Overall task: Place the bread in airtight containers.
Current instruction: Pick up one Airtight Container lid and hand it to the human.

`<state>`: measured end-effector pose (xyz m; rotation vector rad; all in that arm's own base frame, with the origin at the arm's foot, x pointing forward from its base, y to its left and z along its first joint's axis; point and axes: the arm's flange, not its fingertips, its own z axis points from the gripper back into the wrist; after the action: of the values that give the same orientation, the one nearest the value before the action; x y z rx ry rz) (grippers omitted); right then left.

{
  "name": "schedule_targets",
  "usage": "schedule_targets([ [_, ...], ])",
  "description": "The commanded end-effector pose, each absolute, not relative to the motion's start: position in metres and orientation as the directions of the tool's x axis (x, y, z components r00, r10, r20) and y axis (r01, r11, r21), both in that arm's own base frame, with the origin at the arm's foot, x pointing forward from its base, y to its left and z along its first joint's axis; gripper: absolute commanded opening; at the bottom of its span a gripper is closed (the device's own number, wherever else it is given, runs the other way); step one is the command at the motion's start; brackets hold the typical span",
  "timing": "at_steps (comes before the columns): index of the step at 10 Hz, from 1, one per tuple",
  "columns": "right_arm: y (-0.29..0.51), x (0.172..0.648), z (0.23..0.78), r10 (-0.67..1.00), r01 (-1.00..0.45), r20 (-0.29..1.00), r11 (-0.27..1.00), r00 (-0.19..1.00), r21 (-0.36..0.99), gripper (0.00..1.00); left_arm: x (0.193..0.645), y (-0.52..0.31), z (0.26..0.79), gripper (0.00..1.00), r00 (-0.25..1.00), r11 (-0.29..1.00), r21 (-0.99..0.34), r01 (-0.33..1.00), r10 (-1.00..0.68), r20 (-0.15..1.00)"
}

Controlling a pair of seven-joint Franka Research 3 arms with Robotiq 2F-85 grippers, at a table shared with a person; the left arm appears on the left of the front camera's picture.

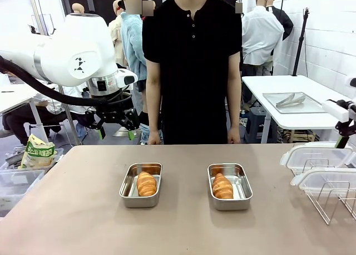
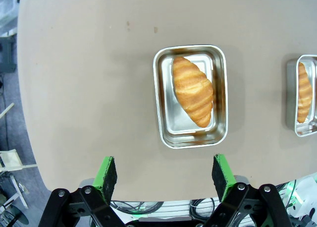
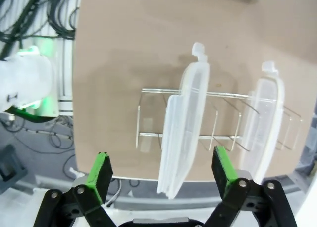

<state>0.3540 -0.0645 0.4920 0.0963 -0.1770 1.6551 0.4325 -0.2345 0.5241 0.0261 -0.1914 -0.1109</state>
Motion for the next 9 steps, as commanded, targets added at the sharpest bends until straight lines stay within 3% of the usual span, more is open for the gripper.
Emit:
schedule_targets([
  [1, -0.064, 0.364, 0.471, 0.985, -0.992, 0.14, -0.094, -0.105, -0.083, 1.0, 0.431, -0.233, 0.526, 1.0, 0.975, 0.994, 0.035, 0.107, -0.111, 0.19],
  [9, -0.07, 0.38, 0.435, 0.977, -0.996, 0.194, -0.088, -0.09, -0.019, 1.0, 0.431, -0.233, 0.526, 1.0, 0.975, 0.994, 0.035, 0.107, -0.111, 0.19],
])
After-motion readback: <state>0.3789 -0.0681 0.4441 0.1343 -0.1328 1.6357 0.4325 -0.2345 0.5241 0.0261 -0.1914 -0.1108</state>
